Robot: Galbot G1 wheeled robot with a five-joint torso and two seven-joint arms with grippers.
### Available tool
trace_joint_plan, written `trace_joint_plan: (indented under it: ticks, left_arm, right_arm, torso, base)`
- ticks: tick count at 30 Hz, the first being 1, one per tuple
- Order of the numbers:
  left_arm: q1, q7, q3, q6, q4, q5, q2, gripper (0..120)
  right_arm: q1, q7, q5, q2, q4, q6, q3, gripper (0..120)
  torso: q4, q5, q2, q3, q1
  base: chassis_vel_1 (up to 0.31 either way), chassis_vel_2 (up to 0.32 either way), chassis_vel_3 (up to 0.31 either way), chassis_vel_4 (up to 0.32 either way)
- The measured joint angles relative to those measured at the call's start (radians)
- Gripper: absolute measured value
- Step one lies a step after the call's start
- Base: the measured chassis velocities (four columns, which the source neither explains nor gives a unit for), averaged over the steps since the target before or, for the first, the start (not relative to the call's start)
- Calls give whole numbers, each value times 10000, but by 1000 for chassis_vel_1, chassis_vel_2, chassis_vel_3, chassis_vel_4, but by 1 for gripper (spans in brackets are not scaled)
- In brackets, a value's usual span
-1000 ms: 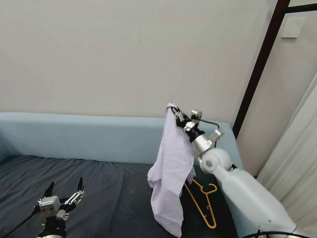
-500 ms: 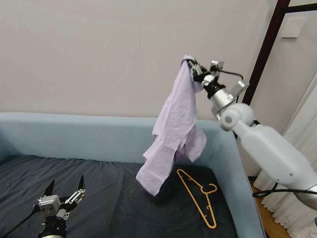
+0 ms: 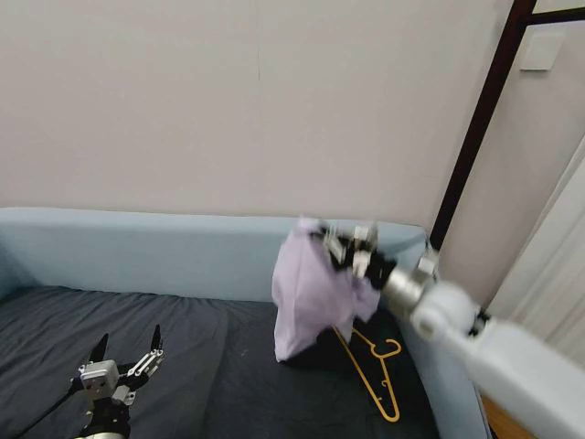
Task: Pick up the clothes from the sofa and hang them on the clothes hanger.
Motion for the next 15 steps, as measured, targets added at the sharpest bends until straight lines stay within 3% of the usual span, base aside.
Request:
trace_joint_plan:
  ticks: [5, 8, 15]
  left_arm:
    - [6, -4, 111, -2, 41, 148, -60, 100]
    - [6, -4, 110, -3, 61, 174, -60, 100]
    - [6, -4, 14, -3, 110, 178, -64, 100]
  right_arm:
    - [-1948, 43, -1446, 977, -1892, 498, 195, 0]
    - [-2298, -30, -1892, 1106, -2208, 447, 249, 0]
    - [-2876, -832, -1945, 836, -1629, -828, 309, 26]
  torso:
    - [1, 2, 0, 0, -1]
    - [2, -1, 0, 0, 0]
    - [3, -2, 0, 0, 0]
  base:
    - [0, 0, 0, 0]
    - [0, 0, 0, 0]
    - [0, 0, 0, 0]
